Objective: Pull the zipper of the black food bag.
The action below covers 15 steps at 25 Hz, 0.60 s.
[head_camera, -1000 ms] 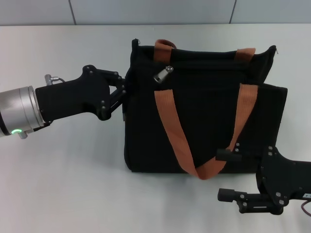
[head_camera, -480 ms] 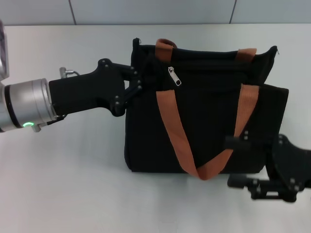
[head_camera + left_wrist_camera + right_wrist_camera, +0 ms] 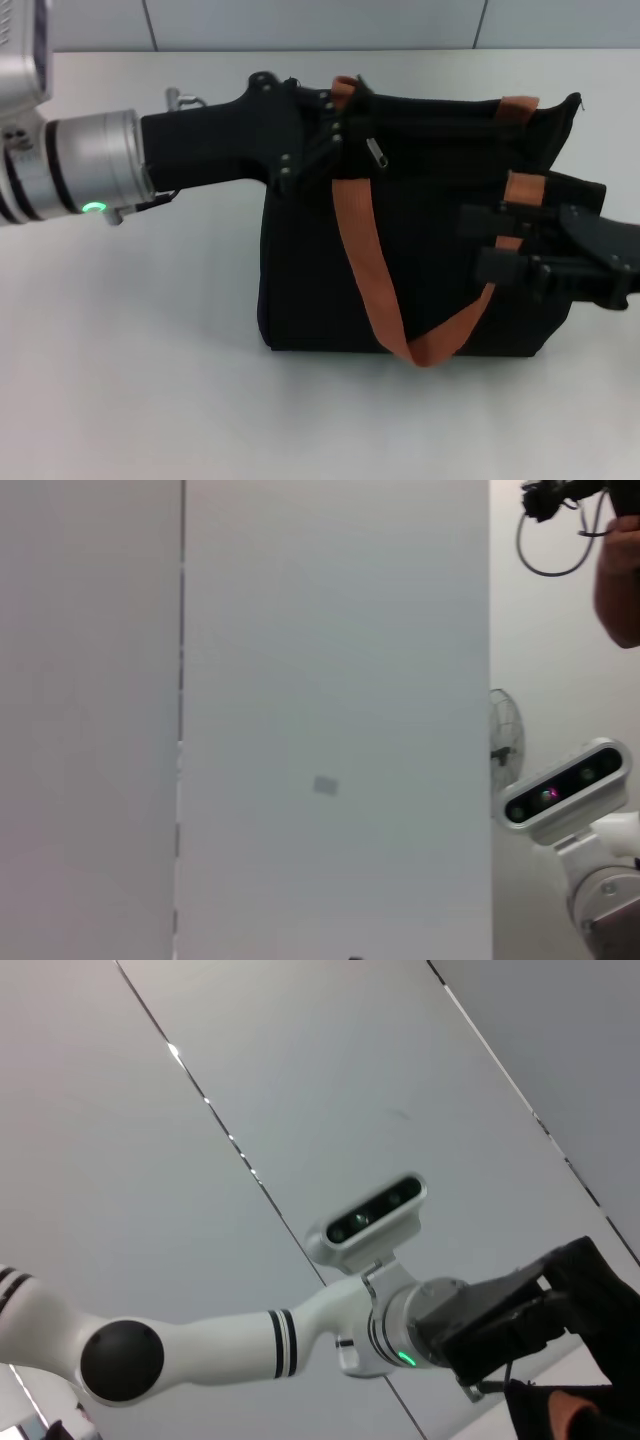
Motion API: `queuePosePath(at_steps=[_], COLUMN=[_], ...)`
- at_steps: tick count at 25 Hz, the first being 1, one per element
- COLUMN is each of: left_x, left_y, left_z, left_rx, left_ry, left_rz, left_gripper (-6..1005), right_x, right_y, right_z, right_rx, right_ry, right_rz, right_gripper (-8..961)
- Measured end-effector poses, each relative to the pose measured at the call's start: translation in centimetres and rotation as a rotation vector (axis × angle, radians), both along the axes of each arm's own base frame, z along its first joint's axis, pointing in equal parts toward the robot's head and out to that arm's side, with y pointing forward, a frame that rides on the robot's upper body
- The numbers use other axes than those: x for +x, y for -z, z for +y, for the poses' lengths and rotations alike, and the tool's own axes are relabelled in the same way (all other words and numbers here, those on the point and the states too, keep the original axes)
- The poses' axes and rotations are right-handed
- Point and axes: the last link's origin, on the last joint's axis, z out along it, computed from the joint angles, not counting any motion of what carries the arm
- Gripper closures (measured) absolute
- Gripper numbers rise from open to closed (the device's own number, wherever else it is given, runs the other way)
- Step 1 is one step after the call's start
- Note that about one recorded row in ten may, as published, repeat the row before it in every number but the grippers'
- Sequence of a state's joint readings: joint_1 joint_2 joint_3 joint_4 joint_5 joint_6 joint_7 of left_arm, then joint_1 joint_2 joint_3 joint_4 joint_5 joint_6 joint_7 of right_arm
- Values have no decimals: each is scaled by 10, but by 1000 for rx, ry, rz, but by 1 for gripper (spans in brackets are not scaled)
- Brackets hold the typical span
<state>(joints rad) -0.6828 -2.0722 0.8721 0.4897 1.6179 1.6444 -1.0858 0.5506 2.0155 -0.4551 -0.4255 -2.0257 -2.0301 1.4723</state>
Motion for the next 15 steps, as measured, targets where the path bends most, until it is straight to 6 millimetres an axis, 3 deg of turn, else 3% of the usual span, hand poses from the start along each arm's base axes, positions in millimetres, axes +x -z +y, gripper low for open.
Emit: queuePosePath(at_steps=[4, 15], left_x=[16, 31], left_y=[0, -11], left_z=[7, 18], left_rx=[-15, -2], left_ry=[32, 10], left_rz=[-7, -63], left_gripper=[961, 956], right_x=[-9, -11], right_y=[-5, -12], right_z=[13, 31], right_rx=[-9, 22], right_ry=[3, 97], right_rz=[-33, -42], right_gripper=[208, 209])
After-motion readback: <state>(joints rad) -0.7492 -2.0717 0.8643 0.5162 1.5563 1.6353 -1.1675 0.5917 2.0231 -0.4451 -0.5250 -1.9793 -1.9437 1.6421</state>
